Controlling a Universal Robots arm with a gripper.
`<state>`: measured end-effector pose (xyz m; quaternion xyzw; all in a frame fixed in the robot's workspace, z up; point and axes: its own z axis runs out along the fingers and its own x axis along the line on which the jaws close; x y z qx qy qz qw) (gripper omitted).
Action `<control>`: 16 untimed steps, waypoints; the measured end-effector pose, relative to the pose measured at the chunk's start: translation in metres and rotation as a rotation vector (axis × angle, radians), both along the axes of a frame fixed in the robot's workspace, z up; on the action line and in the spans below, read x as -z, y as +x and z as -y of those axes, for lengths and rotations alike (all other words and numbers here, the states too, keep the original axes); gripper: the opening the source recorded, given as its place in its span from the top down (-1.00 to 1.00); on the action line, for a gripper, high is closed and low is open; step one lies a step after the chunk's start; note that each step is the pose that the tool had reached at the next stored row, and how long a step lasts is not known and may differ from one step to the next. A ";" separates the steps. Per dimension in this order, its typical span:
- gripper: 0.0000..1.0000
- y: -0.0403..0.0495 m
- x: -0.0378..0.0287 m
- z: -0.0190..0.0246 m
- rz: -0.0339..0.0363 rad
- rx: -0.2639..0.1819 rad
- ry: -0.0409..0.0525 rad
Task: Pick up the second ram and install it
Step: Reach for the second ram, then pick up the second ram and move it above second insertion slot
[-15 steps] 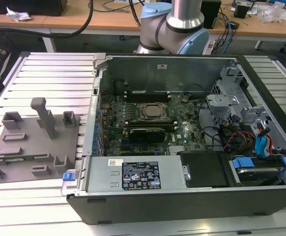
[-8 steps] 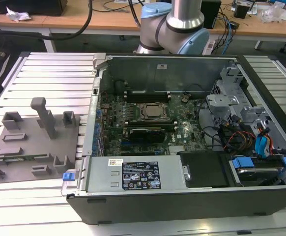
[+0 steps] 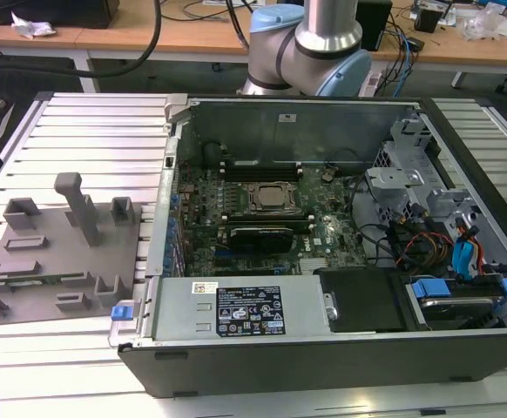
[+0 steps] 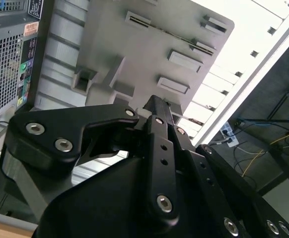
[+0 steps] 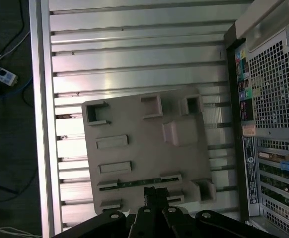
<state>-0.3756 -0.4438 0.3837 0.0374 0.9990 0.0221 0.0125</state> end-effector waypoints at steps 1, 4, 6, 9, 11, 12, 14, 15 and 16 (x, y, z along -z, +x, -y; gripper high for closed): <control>0.79 -0.0001 0.0002 0.0012 0.0000 0.000 0.0000; 0.79 -0.0002 0.0004 0.0035 0.0000 0.000 0.0000; 0.79 -0.0002 0.0004 0.0036 0.0000 0.000 0.0000; 0.79 -0.0002 0.0004 0.0038 0.0000 0.000 0.0000; 0.79 -0.0002 0.0004 0.0039 0.0000 0.000 0.0000; 0.79 -0.0002 0.0004 0.0040 0.0000 0.000 0.0000; 0.79 -0.0002 0.0004 0.0041 0.0000 -0.002 0.0000; 0.79 -0.0002 0.0003 0.0041 -0.0001 -0.041 -0.0001; 0.79 -0.0002 0.0004 0.0041 -0.0001 -0.072 0.0000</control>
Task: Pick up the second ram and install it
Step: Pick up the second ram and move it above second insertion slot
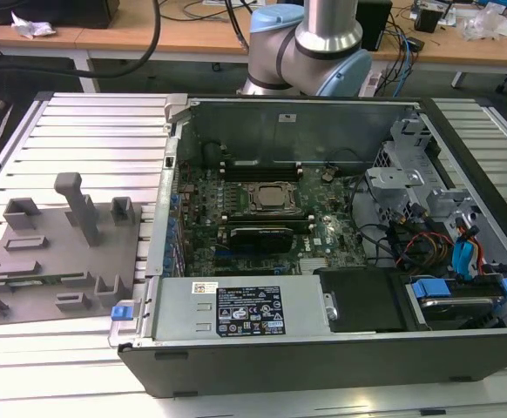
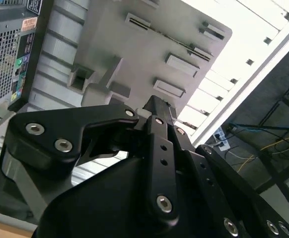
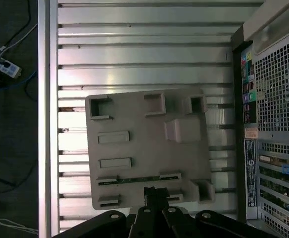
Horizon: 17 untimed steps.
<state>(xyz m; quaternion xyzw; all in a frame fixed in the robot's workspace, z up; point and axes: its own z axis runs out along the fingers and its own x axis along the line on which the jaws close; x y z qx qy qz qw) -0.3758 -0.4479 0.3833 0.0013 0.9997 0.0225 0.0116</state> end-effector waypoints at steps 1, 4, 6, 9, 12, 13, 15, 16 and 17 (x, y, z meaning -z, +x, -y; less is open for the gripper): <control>0.79 0.0000 0.0001 0.0000 0.0001 -0.035 0.0001; 0.79 0.0000 0.0000 0.0000 0.0001 -0.124 0.0000; 0.79 0.0000 0.0000 0.0000 0.0000 -0.217 -0.0009; 0.79 0.0000 0.0000 0.0000 0.0000 -0.262 -0.0013; 0.79 0.0000 0.0001 0.0000 0.0000 -0.315 -0.0020; 0.79 0.0000 0.0001 0.0000 0.0000 -0.330 -0.0021; 0.79 0.0000 0.0001 0.0000 -0.0001 -0.349 -0.0025; 0.79 0.0000 0.0000 0.0000 -0.0001 -0.364 -0.0026; 0.79 0.0000 0.0001 0.0000 -0.0001 -0.381 -0.0028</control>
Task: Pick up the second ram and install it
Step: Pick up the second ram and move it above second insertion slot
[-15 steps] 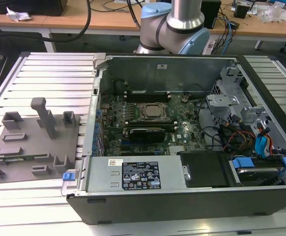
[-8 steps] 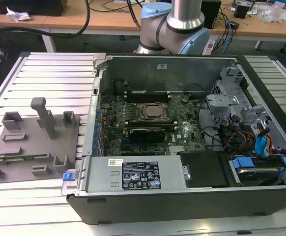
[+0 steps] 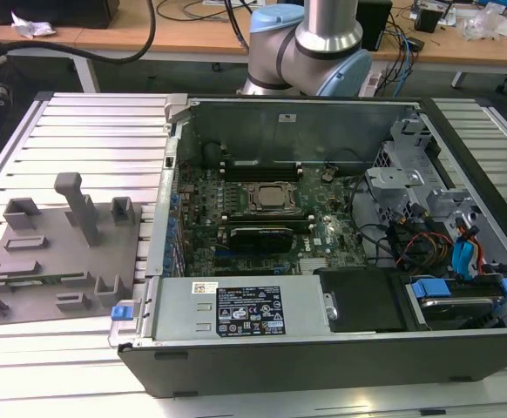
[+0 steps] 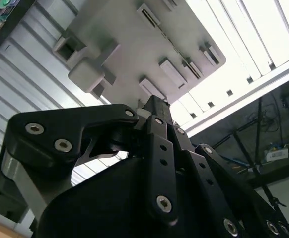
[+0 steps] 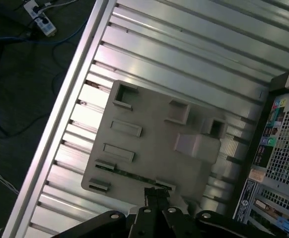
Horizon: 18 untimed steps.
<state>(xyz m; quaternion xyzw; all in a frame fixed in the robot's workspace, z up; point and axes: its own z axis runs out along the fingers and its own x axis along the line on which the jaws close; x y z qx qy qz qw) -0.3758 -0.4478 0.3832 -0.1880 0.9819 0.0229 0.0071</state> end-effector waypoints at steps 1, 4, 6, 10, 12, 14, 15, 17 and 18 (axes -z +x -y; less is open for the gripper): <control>0.79 0.0000 0.0000 0.0000 0.0000 -0.009 -0.0001; 0.79 0.0000 0.0000 0.0000 -0.0001 -0.065 -0.0004; 0.79 0.0000 0.0000 0.0000 -0.0001 -0.098 -0.0004; 0.79 0.0000 0.0000 0.0000 0.0000 -0.144 -0.0004; 0.79 0.0000 0.0000 0.0000 0.0000 -0.165 -0.0004; 0.79 0.0000 0.0000 0.0000 0.0000 -0.184 -0.0004; 0.79 0.0000 0.0000 0.0000 0.0000 -0.197 -0.0004; 0.79 0.0000 0.0000 0.0000 0.0000 -0.219 -0.0004; 0.79 0.0000 0.0000 0.0000 0.0000 -0.230 -0.0004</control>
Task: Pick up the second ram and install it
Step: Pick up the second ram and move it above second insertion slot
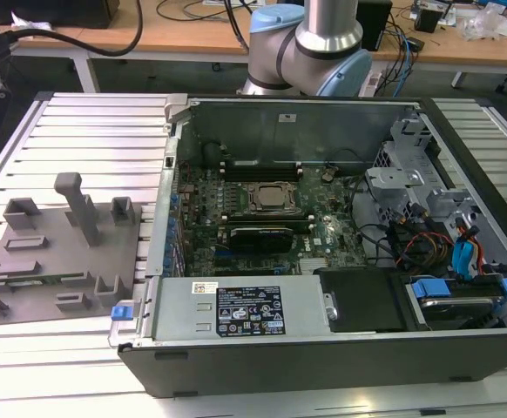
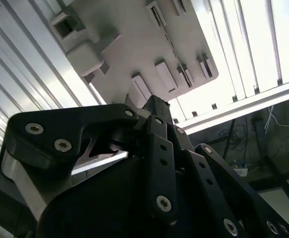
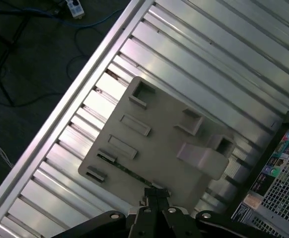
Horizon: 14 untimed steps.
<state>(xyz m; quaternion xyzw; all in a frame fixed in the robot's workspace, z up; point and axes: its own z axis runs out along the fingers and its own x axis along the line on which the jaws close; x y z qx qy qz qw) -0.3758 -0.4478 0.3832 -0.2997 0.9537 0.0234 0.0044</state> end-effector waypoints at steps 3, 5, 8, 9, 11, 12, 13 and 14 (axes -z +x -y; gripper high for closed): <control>0.79 0.0000 0.0000 0.0000 0.0000 -0.032 0.0000; 0.79 0.0000 0.0000 0.0000 0.0000 -0.065 0.0000; 0.79 0.0000 0.0000 0.0000 0.0000 -0.122 0.0000; 0.79 0.0000 0.0000 0.0000 0.0000 -0.140 0.0000; 0.79 0.0000 0.0000 0.0000 0.0000 -0.166 0.0000; 0.79 0.0000 0.0000 0.0000 0.0000 -0.173 0.0000; 0.79 0.0000 0.0000 0.0000 0.0000 -0.188 0.0000; 0.79 0.0000 0.0000 0.0000 0.0000 -0.211 0.0000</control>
